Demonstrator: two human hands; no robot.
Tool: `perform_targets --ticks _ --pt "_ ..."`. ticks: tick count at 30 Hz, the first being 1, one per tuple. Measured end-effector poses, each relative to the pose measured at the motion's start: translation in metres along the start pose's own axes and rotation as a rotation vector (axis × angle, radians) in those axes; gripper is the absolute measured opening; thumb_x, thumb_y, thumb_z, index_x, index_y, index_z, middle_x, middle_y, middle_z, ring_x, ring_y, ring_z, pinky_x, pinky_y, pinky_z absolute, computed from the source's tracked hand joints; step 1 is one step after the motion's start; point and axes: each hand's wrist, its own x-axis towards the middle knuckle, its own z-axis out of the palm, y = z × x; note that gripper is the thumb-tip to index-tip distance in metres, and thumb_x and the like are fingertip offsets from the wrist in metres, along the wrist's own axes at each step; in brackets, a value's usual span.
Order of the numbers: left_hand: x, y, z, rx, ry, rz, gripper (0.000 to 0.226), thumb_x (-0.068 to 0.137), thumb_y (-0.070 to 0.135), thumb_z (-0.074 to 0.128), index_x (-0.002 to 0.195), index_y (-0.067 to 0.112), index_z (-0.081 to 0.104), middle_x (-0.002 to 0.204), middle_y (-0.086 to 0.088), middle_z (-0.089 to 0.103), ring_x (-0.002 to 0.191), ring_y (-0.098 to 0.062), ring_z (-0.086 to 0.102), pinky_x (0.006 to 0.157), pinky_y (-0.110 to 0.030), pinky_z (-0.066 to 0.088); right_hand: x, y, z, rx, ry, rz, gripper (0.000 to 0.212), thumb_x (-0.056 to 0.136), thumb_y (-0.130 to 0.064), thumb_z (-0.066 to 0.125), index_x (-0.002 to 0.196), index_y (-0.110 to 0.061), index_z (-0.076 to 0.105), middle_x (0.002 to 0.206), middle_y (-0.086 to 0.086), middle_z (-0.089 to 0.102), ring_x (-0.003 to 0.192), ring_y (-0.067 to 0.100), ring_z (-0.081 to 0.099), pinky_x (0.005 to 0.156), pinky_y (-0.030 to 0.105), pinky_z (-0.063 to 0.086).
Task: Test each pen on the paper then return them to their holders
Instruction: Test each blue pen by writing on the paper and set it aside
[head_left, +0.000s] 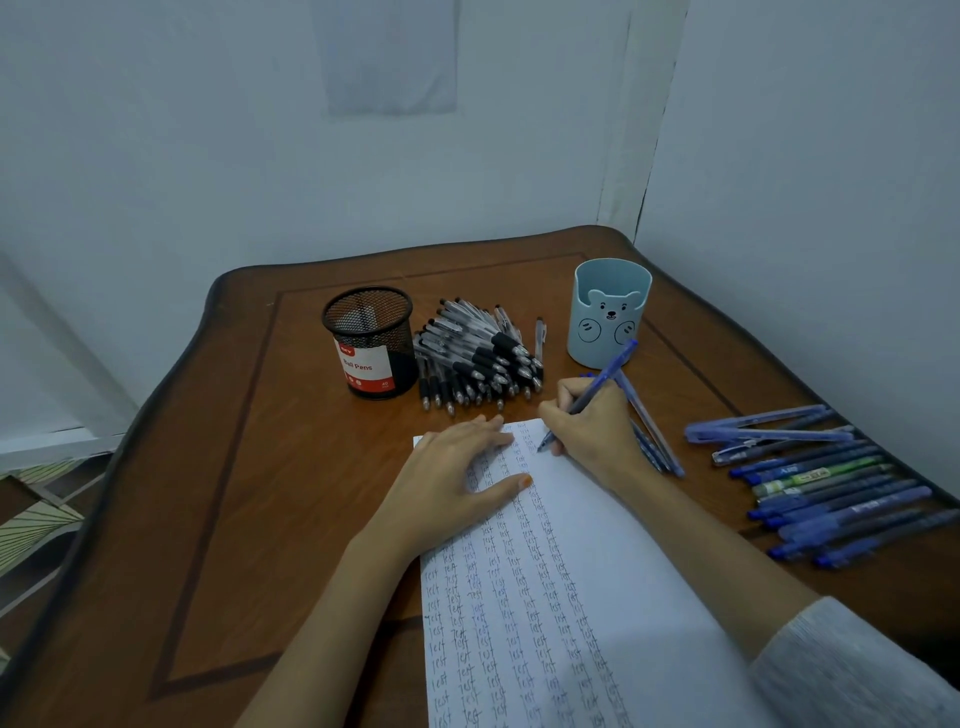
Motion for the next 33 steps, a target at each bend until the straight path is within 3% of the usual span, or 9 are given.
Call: perform_targets --ticks 3,16,19,22,26,30,33 --pt "0.0003 -0.0008 0.0005 -0.006 0.006 0.004 0.057 0.086 0.057 0.056 0.136 0.030 0.050 0.149 0.017 0.036 0.137 0.002 0.027 0.107 -0.024 0.014 -0.0003 -0.0002 0.0008 -0.006 -0.016 -0.003 0.041 0.079 0.013 0.055 0.049 -0.009 0.037 0.049 0.009 0.037 0.032 0.015 0.052 0.035 0.018 0.037" --pt "0.0003 -0.0017 0.0011 -0.012 0.011 0.007 0.057 0.086 0.056 0.056 0.136 0.030 0.049 0.149 0.016 0.036 0.137 0.003 0.027 0.103 -0.022 0.012 0.0016 0.0030 0.0008 0.006 0.016 -0.007 0.043 0.079 0.014 0.054 0.049 -0.010 0.035 0.047 0.007 0.033 0.032 0.015 0.050 0.035 0.017 0.034" --pt "0.0002 -0.0013 0.0011 -0.028 0.010 0.004 0.057 0.086 0.058 0.056 0.135 0.029 0.051 0.148 0.016 0.037 0.137 0.002 0.028 0.115 -0.032 0.016 0.0007 0.0037 0.0027 0.009 0.023 -0.020 0.043 0.078 0.014 0.053 0.050 -0.012 0.033 0.049 0.006 0.031 0.032 0.015 0.047 0.035 0.017 0.033" --pt "-0.0002 -0.0018 0.0002 -0.031 0.002 0.003 0.057 0.085 0.058 0.055 0.134 0.029 0.051 0.148 0.014 0.038 0.137 0.001 0.029 0.115 -0.038 0.023 0.0010 0.0025 0.0016 0.065 0.038 0.018 0.043 0.081 0.012 0.054 0.050 -0.011 0.035 0.043 0.003 0.033 0.031 0.013 0.045 0.034 0.017 0.031" --pt "-0.0001 -0.0012 -0.0004 -0.024 0.006 0.014 0.057 0.086 0.057 0.056 0.135 0.029 0.050 0.148 0.016 0.037 0.137 0.001 0.028 0.110 -0.028 0.015 0.0019 -0.0031 -0.0042 0.287 0.041 0.115 0.039 0.097 -0.007 0.052 0.058 -0.004 0.044 0.047 0.006 0.049 0.029 0.008 0.036 0.032 0.015 0.025" --pt "-0.0001 -0.0021 0.0004 -0.026 0.005 0.007 0.056 0.086 0.056 0.056 0.135 0.029 0.050 0.148 0.017 0.037 0.136 0.003 0.027 0.102 -0.022 0.013 0.0015 -0.0045 -0.0031 0.303 0.063 0.125 0.031 0.101 -0.040 0.039 0.084 -0.015 0.047 0.048 0.004 0.042 0.034 0.008 0.033 0.033 0.018 0.027" --pt "0.0000 -0.0030 0.0005 -0.023 0.010 0.013 0.056 0.086 0.057 0.056 0.135 0.029 0.051 0.148 0.017 0.036 0.136 0.004 0.027 0.103 -0.022 0.014 0.0016 -0.0014 -0.0029 0.269 0.072 0.071 0.033 0.103 -0.038 0.032 0.093 -0.014 0.052 0.043 -0.001 0.039 0.033 0.008 0.032 0.035 0.020 0.026"
